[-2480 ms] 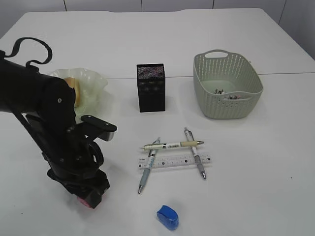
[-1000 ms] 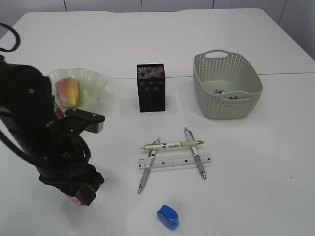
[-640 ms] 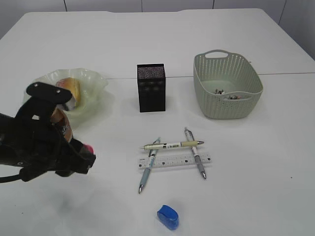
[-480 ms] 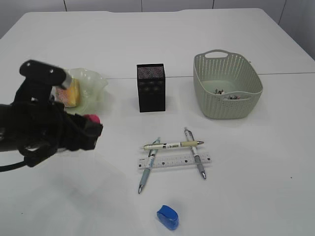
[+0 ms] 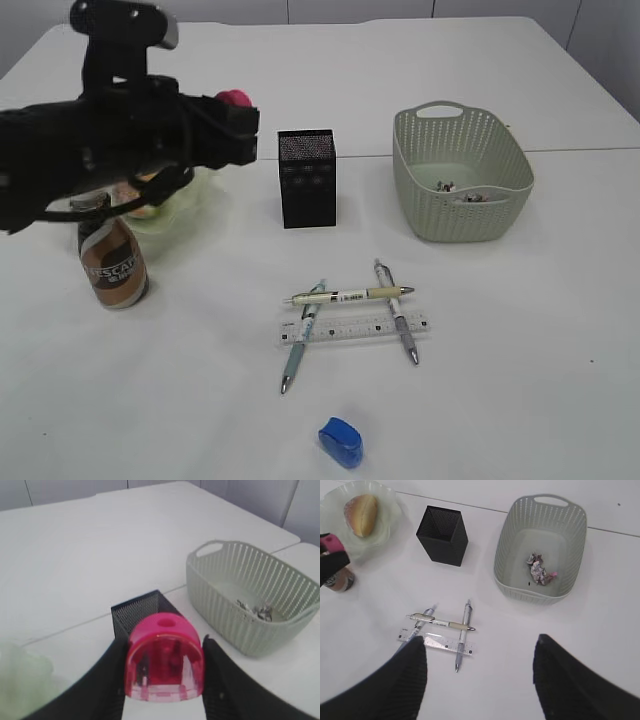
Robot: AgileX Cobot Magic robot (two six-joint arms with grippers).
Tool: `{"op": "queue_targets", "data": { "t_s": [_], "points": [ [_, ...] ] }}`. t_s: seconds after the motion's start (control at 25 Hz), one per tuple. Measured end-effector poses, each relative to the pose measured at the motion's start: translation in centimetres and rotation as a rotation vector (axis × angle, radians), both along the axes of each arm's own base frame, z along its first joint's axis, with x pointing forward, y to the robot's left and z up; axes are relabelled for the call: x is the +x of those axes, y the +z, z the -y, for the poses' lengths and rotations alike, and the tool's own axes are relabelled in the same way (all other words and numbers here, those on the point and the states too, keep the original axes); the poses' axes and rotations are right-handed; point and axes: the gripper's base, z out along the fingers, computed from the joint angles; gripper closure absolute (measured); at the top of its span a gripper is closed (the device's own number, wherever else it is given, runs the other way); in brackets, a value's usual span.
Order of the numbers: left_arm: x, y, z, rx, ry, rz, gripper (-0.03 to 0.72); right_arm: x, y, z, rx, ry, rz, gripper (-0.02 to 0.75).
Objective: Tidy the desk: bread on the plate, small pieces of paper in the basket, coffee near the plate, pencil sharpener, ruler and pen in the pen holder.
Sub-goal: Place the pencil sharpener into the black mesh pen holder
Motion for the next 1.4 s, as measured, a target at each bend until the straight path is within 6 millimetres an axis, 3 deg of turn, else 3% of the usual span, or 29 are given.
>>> {"op": "queue_targets", "data": {
  "t_s": [0.32, 0.64, 1.08, 1.4],
  "points": [
    [5.8, 0.2, 3.6, -0.034, -0.001, 0.053, 0.39, 0.9, -0.7, -0.1, -0.011, -0.003, -0.024, 0.248],
    [10.3, -2.8, 6.5, -0.026, -0.004, 0.035, 0.389, 1.3, -1.0, 0.3, -0.064, -0.026, -0.023, 0.248],
    [12.6, -6.4, 8.0, 0.01, -0.012, -0.033, 0.389, 1.4, -1.0, 0.6, -0.095, -0.04, -0.017, 0.248],
    [13.6, -7.4, 6.2, 0.031, 0.026, -0.076, 0.388, 1.4, -1.0, 0.6, -0.097, -0.04, -0.016, 0.248]
  ]
}}
